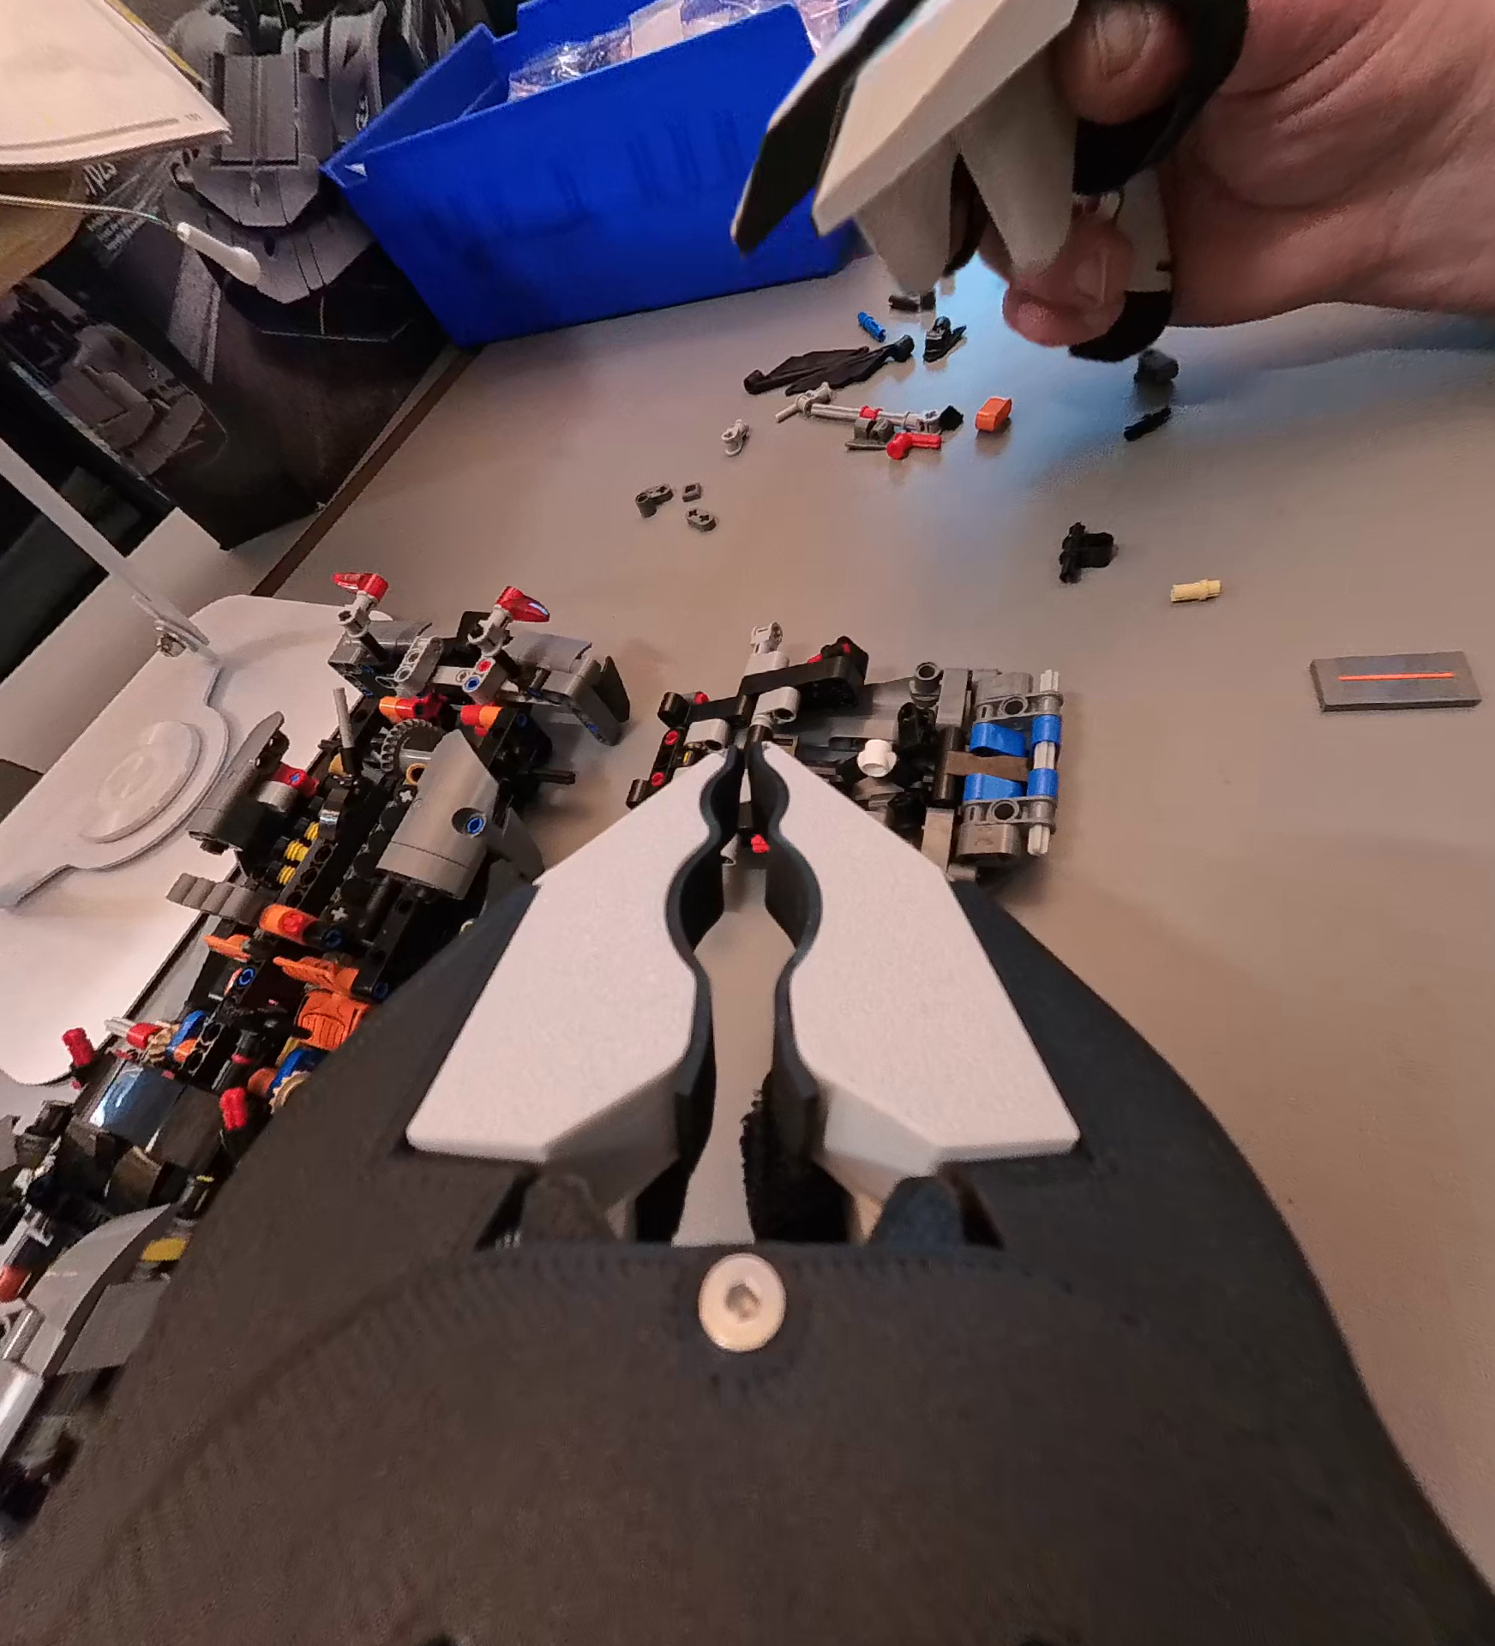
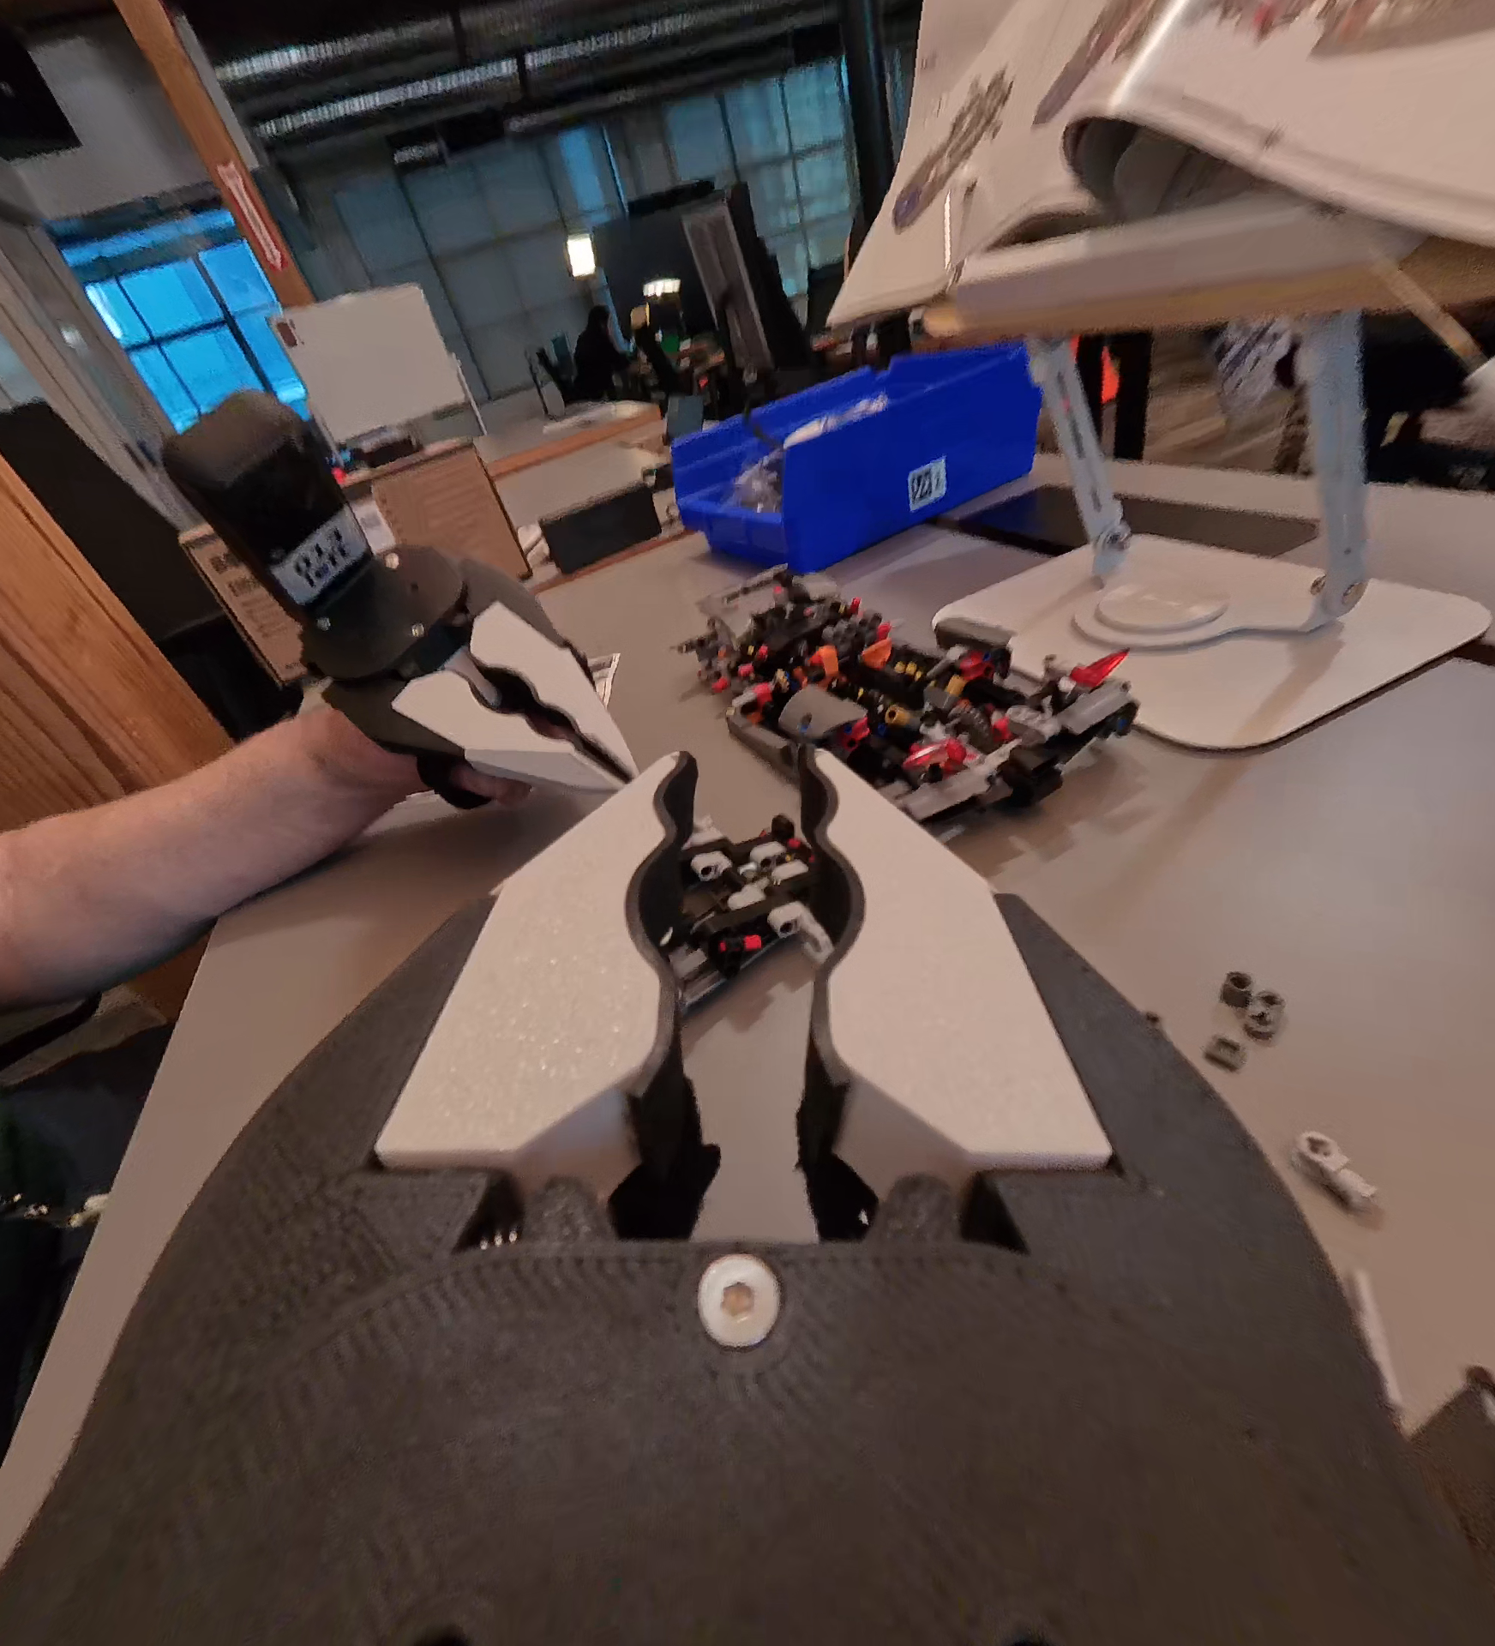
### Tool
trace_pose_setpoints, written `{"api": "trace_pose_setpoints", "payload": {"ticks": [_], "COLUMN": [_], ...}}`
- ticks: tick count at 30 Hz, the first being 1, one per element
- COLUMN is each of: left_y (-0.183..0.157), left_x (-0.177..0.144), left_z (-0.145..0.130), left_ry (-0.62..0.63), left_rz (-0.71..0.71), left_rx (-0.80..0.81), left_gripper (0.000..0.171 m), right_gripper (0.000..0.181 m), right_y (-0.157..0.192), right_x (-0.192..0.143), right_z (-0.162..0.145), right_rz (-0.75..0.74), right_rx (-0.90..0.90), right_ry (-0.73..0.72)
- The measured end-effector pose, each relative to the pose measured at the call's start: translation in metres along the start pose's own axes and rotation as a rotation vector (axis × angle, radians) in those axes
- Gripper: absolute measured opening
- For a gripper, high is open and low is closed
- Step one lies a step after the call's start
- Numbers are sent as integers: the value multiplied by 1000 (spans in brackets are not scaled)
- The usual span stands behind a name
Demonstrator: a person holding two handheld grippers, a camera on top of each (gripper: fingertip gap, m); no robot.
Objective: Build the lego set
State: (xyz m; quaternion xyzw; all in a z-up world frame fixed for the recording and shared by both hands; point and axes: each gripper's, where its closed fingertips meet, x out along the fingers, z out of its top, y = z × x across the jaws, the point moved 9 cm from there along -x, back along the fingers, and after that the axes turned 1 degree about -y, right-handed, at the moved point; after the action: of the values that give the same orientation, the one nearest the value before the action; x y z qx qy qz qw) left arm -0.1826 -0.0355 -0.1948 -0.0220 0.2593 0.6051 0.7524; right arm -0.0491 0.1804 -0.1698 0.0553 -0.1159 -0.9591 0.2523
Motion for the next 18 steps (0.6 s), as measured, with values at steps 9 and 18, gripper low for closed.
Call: {"api": "trace_pose_setpoints", "payload": {"ticks": [9, 18], "left_y": [10, 13], "left_x": [-3, 0], "left_z": [-2, -6], "left_ry": [-32, -15], "left_rz": [53, 82], "left_rx": [-57, -72], "left_gripper": [0, 0], "right_gripper": [19, 18], "right_y": [8, -14], "right_x": [-131, -202], "right_z": [63, 24], "right_rz": [-209, -433], "right_rx": [-106, -96], "right_ry": [-442, -379]}}
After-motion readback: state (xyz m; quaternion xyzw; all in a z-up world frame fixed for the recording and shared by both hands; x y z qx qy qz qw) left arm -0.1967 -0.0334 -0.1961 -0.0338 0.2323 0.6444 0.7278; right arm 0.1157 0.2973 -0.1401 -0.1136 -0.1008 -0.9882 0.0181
